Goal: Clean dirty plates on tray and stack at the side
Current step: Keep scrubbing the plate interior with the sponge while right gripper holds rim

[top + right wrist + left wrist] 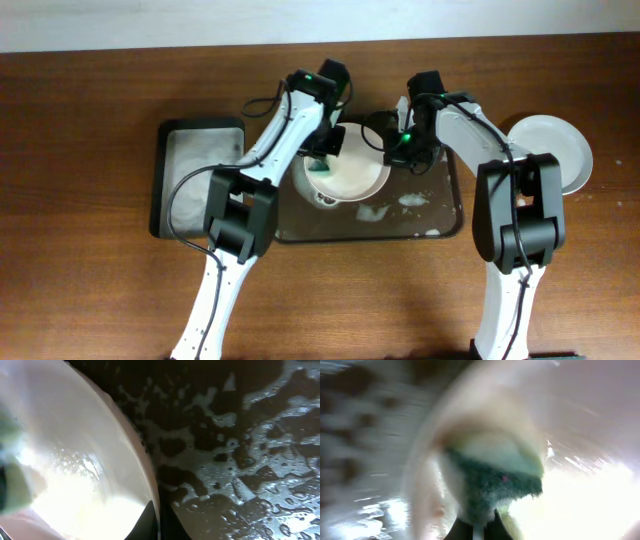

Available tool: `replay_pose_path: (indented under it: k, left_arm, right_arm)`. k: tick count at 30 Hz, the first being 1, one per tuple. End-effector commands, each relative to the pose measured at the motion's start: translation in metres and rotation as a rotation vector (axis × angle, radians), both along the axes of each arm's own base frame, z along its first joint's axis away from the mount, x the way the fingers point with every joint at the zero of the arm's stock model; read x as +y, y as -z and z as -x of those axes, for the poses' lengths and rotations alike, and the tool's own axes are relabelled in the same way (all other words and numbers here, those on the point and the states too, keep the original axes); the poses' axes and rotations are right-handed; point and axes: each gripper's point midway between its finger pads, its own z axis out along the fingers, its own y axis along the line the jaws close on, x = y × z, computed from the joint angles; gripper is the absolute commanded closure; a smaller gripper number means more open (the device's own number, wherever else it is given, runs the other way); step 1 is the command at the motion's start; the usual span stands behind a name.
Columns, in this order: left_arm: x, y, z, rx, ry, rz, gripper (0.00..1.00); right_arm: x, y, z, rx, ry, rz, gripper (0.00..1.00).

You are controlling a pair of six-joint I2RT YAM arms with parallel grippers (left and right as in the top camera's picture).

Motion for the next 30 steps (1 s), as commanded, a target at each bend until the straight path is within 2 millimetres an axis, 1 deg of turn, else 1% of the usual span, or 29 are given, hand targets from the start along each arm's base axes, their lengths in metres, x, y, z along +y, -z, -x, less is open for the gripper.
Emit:
replay_pose_path:
  k: [1, 4, 8, 11, 12, 13, 15, 17, 20, 22, 24, 26, 27, 28, 29, 30]
  left_arm:
    - [-0.047, 0.020, 0.051, 0.209, 0.228, 0.262, 0.99]
    - [-0.046, 0.020, 0.052, 0.192, 0.309, 0.272, 0.99]
    - [-0.048, 0.020, 0.047, 0.162, 0.336, 0.283, 0.99]
    - [-0.050, 0.022, 0.036, 0.116, 0.333, 0.280, 0.99]
    - [-0.046, 0.025, 0.028, 0.092, 0.296, 0.240, 0.99]
    - [-0.039, 0.028, 0.020, 0.068, 0.241, 0.186, 0.99]
    - [-0.017, 0.035, -0.001, -0.006, 0.095, 0.034, 0.99]
    - [0.005, 0.037, -0.020, -0.089, -0.034, -0.105, 0.99]
    - [0.032, 0.033, -0.035, -0.183, -0.197, -0.250, 0.99]
    - [0.036, 0.032, -0.037, -0.196, -0.231, -0.269, 0.99]
    - [0.037, 0.032, -0.035, -0.189, -0.255, -0.272, 0.99]
    - [0.037, 0.033, -0.030, -0.170, -0.273, -0.274, 0.99]
    - [0.034, 0.034, -0.024, -0.139, -0.264, -0.255, 0.99]
    - [0.016, 0.037, -0.012, -0.059, -0.129, -0.156, 0.99]
    - [0.004, 0.037, -0.005, -0.021, -0.046, -0.089, 0.99]
    - [-0.012, 0.035, 0.008, 0.035, 0.066, 0.013, 0.99]
  right_arm:
    - [-0.001, 0.009, 0.006, 0.022, -0.008, 0.009, 0.96]
    - [-0.001, 0.009, 0.006, 0.022, -0.008, 0.009, 0.96]
    - [-0.001, 0.009, 0.006, 0.022, -0.008, 0.009, 0.96]
    - [-0.001, 0.009, 0.006, 0.022, -0.008, 0.009, 0.96]
    - [-0.001, 0.009, 0.006, 0.022, -0.008, 0.009, 0.96]
    - [-0.001, 0.009, 0.006, 0.022, -0.008, 0.009, 0.96]
    - [-0.001, 0.009, 0.006, 0.022, -0.008, 0.009, 0.96]
    - [-0.001, 0.009, 0.006, 0.022, -0.008, 0.009, 0.96]
    - [-0.001, 0.009, 0.006, 0.022, -0.008, 0.009, 0.96]
    - [-0.001, 0.009, 0.006, 0.022, -0.008, 0.009, 0.96]
    - [-0.001, 0.009, 0.006, 0.022, -0.008, 0.009, 0.96]
    - [-0.001, 0.009, 0.006, 0.022, -0.008, 0.009, 0.96]
    - [-0.001, 0.009, 0.006, 0.022, -0.008, 0.009, 0.96]
    - [-0.001, 0.009, 0.006, 0.022, -0.008, 0.009, 0.96]
    - [-0.001, 0.009, 0.006, 0.022, -0.008, 0.009, 0.96]
    - [-0.001, 0.009, 0.006, 0.021, -0.008, 0.009, 0.96]
